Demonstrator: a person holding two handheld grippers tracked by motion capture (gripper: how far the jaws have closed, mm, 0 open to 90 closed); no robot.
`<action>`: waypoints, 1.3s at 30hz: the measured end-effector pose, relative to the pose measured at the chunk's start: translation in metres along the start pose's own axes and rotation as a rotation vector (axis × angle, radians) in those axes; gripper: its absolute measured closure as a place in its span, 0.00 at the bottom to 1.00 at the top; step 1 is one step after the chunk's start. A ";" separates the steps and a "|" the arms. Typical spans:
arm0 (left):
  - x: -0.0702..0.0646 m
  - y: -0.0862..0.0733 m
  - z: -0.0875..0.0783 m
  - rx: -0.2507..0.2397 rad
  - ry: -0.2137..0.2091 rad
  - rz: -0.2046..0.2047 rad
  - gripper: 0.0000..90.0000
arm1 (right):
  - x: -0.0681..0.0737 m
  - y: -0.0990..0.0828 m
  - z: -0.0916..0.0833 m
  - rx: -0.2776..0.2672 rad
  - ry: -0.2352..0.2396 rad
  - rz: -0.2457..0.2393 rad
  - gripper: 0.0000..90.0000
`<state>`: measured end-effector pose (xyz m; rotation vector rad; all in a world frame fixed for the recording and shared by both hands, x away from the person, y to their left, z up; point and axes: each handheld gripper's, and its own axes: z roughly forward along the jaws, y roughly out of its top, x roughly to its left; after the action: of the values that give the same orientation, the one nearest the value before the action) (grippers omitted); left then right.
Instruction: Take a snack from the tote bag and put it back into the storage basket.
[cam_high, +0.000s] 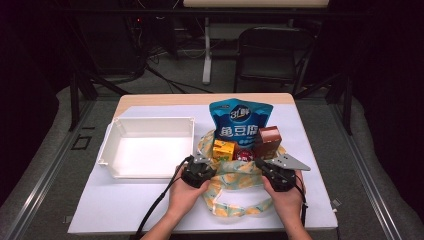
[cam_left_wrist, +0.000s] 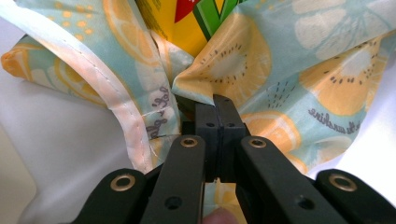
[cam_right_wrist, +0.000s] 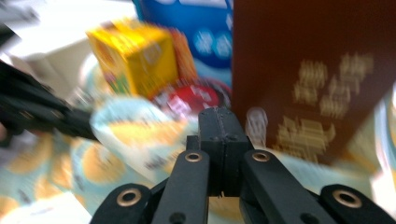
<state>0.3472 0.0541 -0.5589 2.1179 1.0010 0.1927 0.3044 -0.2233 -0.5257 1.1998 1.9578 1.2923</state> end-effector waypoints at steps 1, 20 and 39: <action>0.000 -0.001 0.001 -0.009 0.004 -0.010 1.00 | -0.003 -0.003 0.000 0.024 -0.002 0.005 1.00; -0.006 0.017 -0.057 -0.288 -0.084 -0.098 0.73 | -0.026 -0.031 0.020 0.288 -0.022 0.145 1.00; -0.010 0.000 0.014 -0.037 0.001 -0.018 0.95 | -0.027 -0.033 0.018 0.267 -0.011 0.149 0.96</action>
<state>0.3464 0.0390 -0.5662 2.0748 1.0098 0.2015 0.3188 -0.2440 -0.5647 1.5017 2.1164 1.1157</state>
